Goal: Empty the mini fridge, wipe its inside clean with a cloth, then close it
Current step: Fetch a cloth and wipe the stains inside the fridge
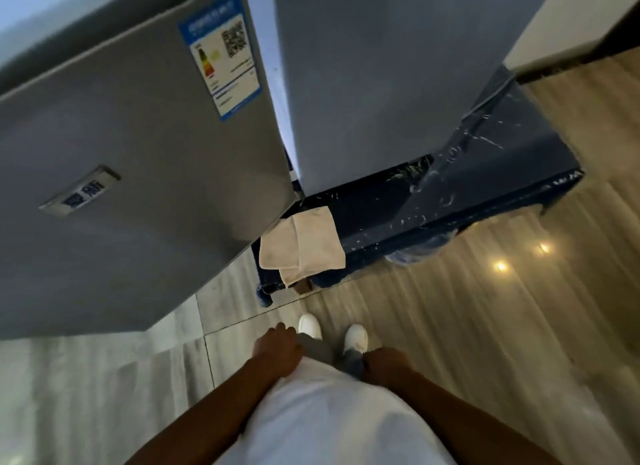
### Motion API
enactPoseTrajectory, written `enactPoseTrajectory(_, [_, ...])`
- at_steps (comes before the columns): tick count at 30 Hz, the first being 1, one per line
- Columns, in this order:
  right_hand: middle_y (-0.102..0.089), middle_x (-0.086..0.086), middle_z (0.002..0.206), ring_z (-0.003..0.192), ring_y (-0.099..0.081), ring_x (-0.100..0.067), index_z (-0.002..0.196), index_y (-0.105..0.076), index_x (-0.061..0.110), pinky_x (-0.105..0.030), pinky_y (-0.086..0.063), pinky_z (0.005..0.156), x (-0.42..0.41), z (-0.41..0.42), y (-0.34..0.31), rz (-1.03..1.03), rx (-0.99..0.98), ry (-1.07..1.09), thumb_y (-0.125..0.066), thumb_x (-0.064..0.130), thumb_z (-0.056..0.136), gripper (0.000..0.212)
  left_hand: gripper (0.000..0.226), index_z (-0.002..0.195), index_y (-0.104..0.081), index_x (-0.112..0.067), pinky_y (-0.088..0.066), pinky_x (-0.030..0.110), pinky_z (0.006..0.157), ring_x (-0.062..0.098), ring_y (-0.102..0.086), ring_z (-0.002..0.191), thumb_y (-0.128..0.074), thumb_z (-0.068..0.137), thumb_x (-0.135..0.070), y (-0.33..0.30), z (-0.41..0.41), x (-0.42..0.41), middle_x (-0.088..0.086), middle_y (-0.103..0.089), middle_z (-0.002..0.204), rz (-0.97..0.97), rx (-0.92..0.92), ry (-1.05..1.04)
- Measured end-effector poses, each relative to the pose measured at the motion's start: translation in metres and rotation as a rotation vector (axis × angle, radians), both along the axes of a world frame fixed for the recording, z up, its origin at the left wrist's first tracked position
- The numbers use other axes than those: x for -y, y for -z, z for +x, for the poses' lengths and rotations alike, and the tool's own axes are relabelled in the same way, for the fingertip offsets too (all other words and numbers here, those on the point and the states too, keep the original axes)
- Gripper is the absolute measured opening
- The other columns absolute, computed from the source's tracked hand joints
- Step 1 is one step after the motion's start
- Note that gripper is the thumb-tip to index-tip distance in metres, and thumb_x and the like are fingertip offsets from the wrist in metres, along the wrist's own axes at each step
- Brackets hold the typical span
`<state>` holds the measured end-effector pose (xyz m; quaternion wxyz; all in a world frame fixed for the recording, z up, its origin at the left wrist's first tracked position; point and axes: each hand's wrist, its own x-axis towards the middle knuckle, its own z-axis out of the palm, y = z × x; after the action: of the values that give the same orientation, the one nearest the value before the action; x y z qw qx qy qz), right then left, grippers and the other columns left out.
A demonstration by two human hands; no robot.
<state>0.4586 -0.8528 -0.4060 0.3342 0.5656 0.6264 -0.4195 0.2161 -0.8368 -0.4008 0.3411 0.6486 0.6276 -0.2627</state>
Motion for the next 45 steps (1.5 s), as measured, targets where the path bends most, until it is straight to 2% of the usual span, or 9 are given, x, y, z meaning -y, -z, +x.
enactPoseTrajectory(6, [-0.065,-0.012,0.124,0.114,-0.062,-0.03,0.122,-0.061,0.015,-0.037,-0.046,0.085,-0.034,-0.01,-0.002,0.016,0.007,-0.013,-0.054,0.036,0.092,0.037,0.041,0.121,-0.058,-0.018,-0.05,0.037,0.091,0.025,-0.061,0.113,-0.046,0.096,-0.049,-0.002,-0.01,-0.004,0.006,-0.061,0.125,-0.017,0.025,-0.093])
enactPoseTrajectory(12, [-0.067,-0.002,0.101,0.085,-0.063,-0.018,0.102,-0.057,0.023,-0.03,-0.048,0.07,-0.099,-0.024,-0.031,0.665,-0.227,0.05,-0.051,0.034,0.095,0.014,0.02,0.096,-0.065,-0.019,-0.048,0.027,0.067,0.021,-0.066,0.088,-0.051,0.096,-0.034,-0.046,-0.015,-0.053,0.002,-0.07,0.099,0.568,0.201,-0.282])
enactPoseTrajectory(15, [-0.063,-0.005,0.113,0.098,-0.061,-0.024,0.113,-0.06,0.019,-0.033,-0.048,0.075,-0.151,-0.031,-0.038,0.823,-0.314,0.104,-0.06,0.025,0.088,0.026,0.022,0.108,-0.067,-0.016,-0.051,0.03,0.073,0.023,-0.064,0.097,-0.055,0.096,-0.031,-0.056,-0.013,-0.094,0.005,-0.066,0.112,0.699,0.244,-0.247])
enactPoseTrajectory(18, [-0.053,-0.01,0.135,0.118,-0.053,-0.033,0.132,-0.052,0.013,-0.043,-0.049,0.092,-0.195,-0.041,-0.036,0.79,-0.281,-0.037,-0.06,0.027,0.087,0.047,0.036,0.13,-0.059,-0.018,-0.052,0.037,0.096,0.025,-0.055,0.124,-0.056,0.097,-0.031,-0.045,-0.009,-0.12,0.005,-0.052,0.143,0.608,0.166,-0.247])
enactPoseTrajectory(21, [-0.043,-0.008,0.15,0.126,-0.047,-0.035,0.143,-0.044,0.013,-0.044,-0.043,0.101,-0.222,-0.057,-0.027,0.73,-0.229,-0.124,-0.057,0.032,0.089,0.058,0.043,0.139,-0.05,-0.017,-0.042,0.041,0.11,0.028,-0.038,0.142,-0.055,0.098,-0.03,-0.029,-0.006,-0.135,0.007,-0.037,0.155,0.55,0.075,-0.21])
enactPoseTrajectory(30, [-0.047,-0.018,0.14,0.121,-0.052,-0.037,0.151,-0.032,0.014,-0.045,-0.05,0.093,-0.245,-0.08,-0.016,0.703,-0.261,-0.024,-0.067,0.024,0.086,0.075,0.062,0.153,-0.031,-0.018,-0.046,0.043,0.103,0.035,-0.05,0.128,-0.056,0.097,-0.032,-0.015,0.003,-0.158,0.014,-0.047,0.145,0.524,0.017,-0.31])
enactPoseTrajectory(33, [-0.052,-0.016,0.135,0.118,-0.057,-0.036,0.146,-0.038,0.014,-0.043,-0.052,0.089,-0.248,-0.073,-0.015,0.649,-0.291,0.053,-0.066,0.022,0.086,0.067,0.066,0.155,-0.027,-0.018,-0.048,0.044,0.101,0.036,-0.052,0.128,-0.053,0.099,-0.04,-0.017,0.007,-0.16,0.015,-0.047,0.146,0.462,0.035,-0.376])
enactPoseTrajectory(39, [-0.061,-0.007,0.116,0.102,-0.062,-0.028,0.113,-0.059,0.021,-0.033,-0.048,0.076,-0.249,-0.056,-0.014,0.588,-0.365,0.031,-0.068,0.025,0.085,0.03,0.042,0.125,-0.063,-0.018,-0.052,0.038,0.088,0.027,-0.058,0.112,-0.05,0.099,-0.047,-0.013,-0.002,-0.155,0.008,-0.061,0.122,0.478,0.026,-0.39])
enactPoseTrajectory(45, [-0.06,0.001,0.088,0.083,-0.064,-0.024,0.097,-0.051,0.02,-0.034,-0.047,0.066,-0.245,-0.05,-0.03,0.5,-0.468,0.078,-0.062,0.016,0.087,0.016,0.028,0.103,-0.063,-0.01,-0.046,0.033,0.077,0.029,-0.059,0.098,-0.064,0.09,-0.035,-0.022,-0.005,-0.142,0.011,-0.064,0.102,0.5,0.112,-0.421])
